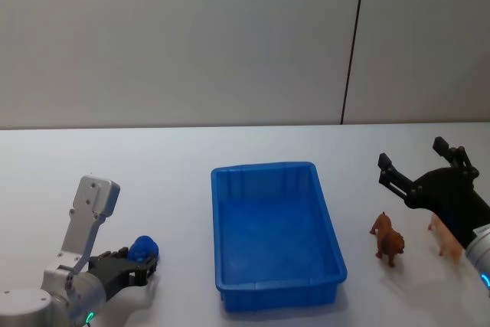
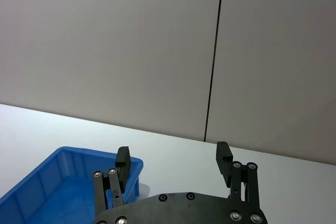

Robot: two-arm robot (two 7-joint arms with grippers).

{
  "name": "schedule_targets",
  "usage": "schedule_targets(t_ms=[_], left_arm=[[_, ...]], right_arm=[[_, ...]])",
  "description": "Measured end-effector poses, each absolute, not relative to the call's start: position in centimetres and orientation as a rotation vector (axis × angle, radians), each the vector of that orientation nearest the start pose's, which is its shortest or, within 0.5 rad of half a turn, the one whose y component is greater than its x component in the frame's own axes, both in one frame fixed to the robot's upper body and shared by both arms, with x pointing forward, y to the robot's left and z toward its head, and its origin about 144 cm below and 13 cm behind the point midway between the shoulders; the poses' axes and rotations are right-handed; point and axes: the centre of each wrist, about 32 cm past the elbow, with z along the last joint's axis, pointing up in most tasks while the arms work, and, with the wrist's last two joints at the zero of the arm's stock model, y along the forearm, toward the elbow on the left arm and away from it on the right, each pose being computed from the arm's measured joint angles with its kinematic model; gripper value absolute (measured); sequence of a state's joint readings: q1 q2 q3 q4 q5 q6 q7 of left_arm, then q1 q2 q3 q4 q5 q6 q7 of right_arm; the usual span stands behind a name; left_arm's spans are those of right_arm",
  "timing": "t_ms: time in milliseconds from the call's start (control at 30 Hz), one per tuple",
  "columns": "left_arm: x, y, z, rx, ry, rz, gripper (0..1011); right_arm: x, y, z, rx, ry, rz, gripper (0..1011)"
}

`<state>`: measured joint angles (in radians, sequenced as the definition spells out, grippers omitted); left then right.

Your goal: Pick up the two dolls from the table and place them into the box.

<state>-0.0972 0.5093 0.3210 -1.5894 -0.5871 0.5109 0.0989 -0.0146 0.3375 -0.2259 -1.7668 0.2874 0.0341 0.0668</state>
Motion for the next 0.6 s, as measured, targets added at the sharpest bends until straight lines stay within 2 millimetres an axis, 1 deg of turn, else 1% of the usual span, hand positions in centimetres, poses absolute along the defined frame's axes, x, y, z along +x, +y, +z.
schedule_targets(t_ms=[167,200,300,333,600], left_arm=[[46.94,27.98,116.16,0.455,0.399,1.325,443],[46.93,27.97,116.16,0.455,0.399,1.325,393],[46.93,27.97,116.16,0.455,0.4,1.325,336],[46.92,27.97,116.15,0.455,0.4,1.325,288],[46.9,27.96,116.12,0.45,0.392,1.326,234]], right_arm=[[44.33,-23.71,118.87,0.026,-0.075,-1.23,1001],[44.33,-23.71,118.87,0.026,-0.075,-1.229,1001],[44.33,-23.71,118.87,0.026,-0.075,-1.23,1001],[44.33,-23.71,118.87,0.026,-0.075,-1.229,1001],[44.33,-23.71,118.87,0.026,-0.075,-1.229,1001]])
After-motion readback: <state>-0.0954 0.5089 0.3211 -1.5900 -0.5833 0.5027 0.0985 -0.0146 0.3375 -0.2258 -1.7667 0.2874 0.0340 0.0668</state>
